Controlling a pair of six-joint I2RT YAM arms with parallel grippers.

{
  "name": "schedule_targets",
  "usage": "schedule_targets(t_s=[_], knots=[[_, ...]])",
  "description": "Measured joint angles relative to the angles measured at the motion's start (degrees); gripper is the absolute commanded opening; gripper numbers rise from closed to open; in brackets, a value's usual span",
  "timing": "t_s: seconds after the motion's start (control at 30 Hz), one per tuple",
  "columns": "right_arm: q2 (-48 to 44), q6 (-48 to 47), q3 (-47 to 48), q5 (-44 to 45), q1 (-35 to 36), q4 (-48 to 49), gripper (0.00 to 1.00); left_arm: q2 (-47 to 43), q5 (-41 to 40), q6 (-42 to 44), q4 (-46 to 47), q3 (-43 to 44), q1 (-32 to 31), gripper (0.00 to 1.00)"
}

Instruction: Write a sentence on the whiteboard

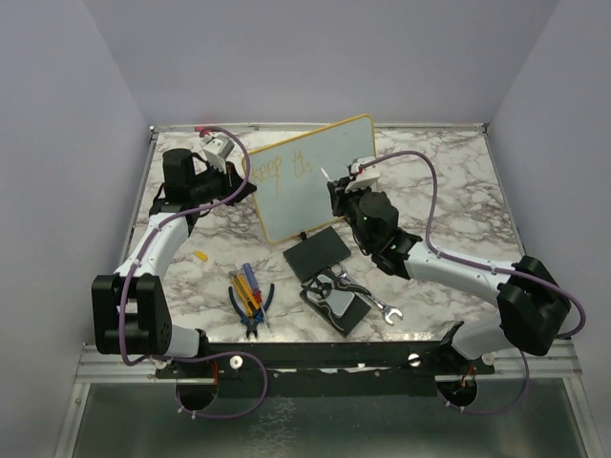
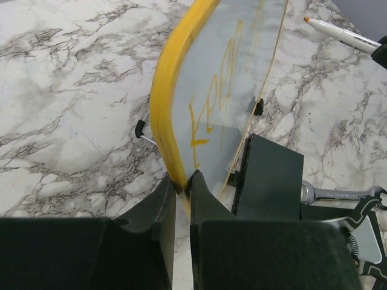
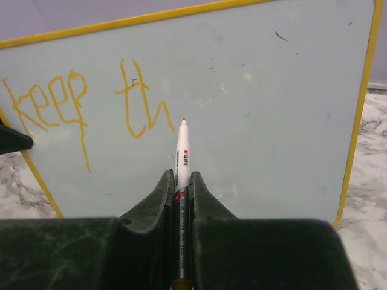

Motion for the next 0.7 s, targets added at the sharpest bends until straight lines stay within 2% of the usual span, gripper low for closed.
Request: schedule_targets(t_s=[0.7], knots=[[5.8,-2.6,4.4,-2.9,-1.8,1.0,0.01,0.0,0.0,0.0,0.0,0.0,0.0,0.00]])
